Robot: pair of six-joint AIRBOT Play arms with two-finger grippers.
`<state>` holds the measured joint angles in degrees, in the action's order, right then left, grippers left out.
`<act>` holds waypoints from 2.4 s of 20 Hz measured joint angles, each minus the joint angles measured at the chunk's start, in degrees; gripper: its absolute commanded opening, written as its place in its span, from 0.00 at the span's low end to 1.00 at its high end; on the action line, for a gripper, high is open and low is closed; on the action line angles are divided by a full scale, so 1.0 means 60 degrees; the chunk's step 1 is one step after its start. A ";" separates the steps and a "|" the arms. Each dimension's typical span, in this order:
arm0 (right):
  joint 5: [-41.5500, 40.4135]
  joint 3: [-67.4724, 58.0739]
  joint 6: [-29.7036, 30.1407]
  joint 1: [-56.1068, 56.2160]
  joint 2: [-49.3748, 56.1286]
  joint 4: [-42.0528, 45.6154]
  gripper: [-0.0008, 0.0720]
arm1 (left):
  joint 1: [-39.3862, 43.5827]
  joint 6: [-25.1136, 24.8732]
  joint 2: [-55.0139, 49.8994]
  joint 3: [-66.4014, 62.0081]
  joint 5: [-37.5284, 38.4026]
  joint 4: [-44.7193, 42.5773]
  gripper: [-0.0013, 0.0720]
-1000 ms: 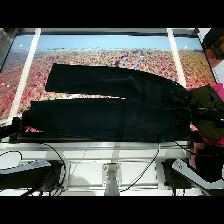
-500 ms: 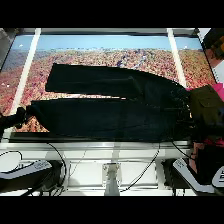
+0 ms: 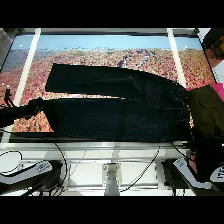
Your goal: Fold the clothes and pants, and hang the long-sleeved shirts on hangers.
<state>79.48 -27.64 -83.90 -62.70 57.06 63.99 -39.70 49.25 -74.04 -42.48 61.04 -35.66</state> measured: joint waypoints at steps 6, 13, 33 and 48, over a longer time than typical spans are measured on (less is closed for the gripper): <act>-0.0874 0.0091 -0.0022 0.0127 0.0696 -0.0390 0.80 | 0.0153 -0.0004 0.0007 -0.0004 -0.0117 0.0029 0.04; -0.1712 0.0197 0.0095 0.0171 0.1155 -0.1042 0.76 | 0.0186 -0.0004 0.0007 0.0000 -0.0211 0.0033 0.04; 0.0426 -0.1213 0.1297 0.0922 -0.1180 -0.3075 0.05 | -0.0426 0.0980 0.3158 -0.0306 -0.1235 -0.1271 0.04; -0.2623 -0.6943 -0.2244 0.3249 0.3268 -0.3366 0.05 | 0.2535 0.2007 -0.1377 -0.5286 -0.2779 0.0095 0.04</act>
<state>63.75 -69.30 -97.36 -43.20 76.66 43.79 -24.49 61.30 -82.30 -74.19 44.36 -35.09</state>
